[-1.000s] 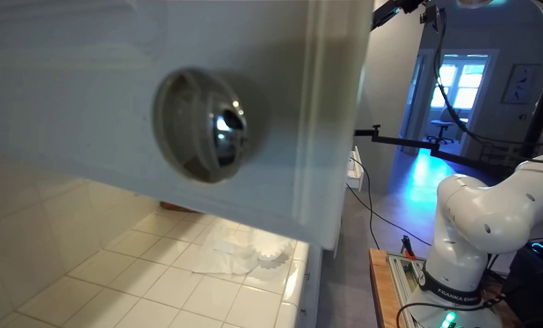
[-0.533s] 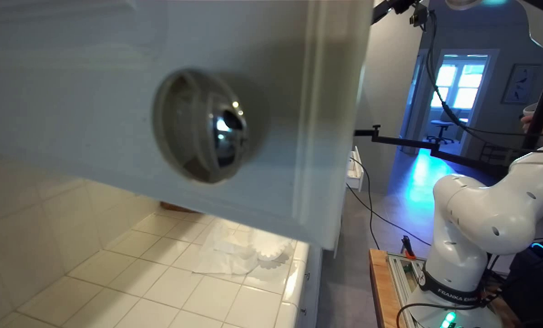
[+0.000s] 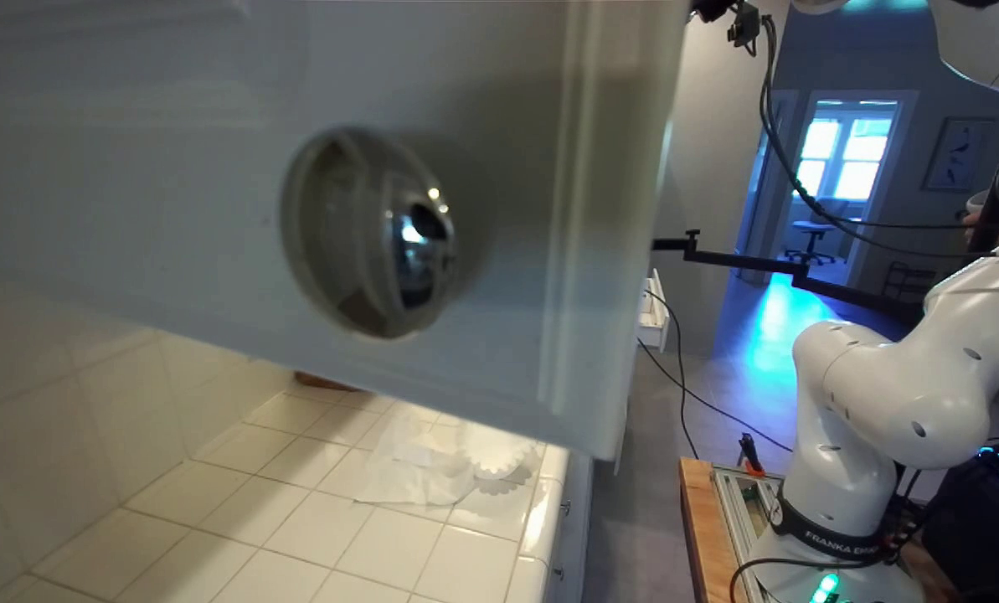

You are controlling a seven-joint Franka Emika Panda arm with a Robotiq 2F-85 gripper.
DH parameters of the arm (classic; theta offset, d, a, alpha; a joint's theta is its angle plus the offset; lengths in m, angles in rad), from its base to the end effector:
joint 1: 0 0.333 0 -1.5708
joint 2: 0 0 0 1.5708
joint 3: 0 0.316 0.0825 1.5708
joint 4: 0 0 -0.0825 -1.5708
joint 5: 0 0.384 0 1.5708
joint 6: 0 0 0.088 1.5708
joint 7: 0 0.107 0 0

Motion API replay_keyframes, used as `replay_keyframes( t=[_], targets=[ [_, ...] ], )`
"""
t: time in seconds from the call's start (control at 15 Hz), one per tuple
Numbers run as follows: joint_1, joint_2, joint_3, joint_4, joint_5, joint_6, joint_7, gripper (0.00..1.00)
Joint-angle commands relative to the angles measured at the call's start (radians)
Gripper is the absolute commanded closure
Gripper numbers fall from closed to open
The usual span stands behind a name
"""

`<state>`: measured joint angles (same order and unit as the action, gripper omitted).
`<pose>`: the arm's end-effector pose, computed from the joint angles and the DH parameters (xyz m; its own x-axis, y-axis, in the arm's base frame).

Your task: Close the cupboard door

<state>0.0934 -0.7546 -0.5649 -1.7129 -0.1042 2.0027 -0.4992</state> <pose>0.2069 -0.3028 0.8656 0.5757 0.0418 0.8166 -0.1056 -0.9865 0.1250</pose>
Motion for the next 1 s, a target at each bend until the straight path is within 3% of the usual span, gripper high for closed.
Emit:
replay_keyframes(
  t=[0.0,0.93],
  targets=[
    [0.008,0.038,-0.018,0.059,0.045,-0.032,-0.064,0.0],
    [-0.007,0.017,0.033,0.022,0.054,-0.094,-0.201,0.0]
  ],
)
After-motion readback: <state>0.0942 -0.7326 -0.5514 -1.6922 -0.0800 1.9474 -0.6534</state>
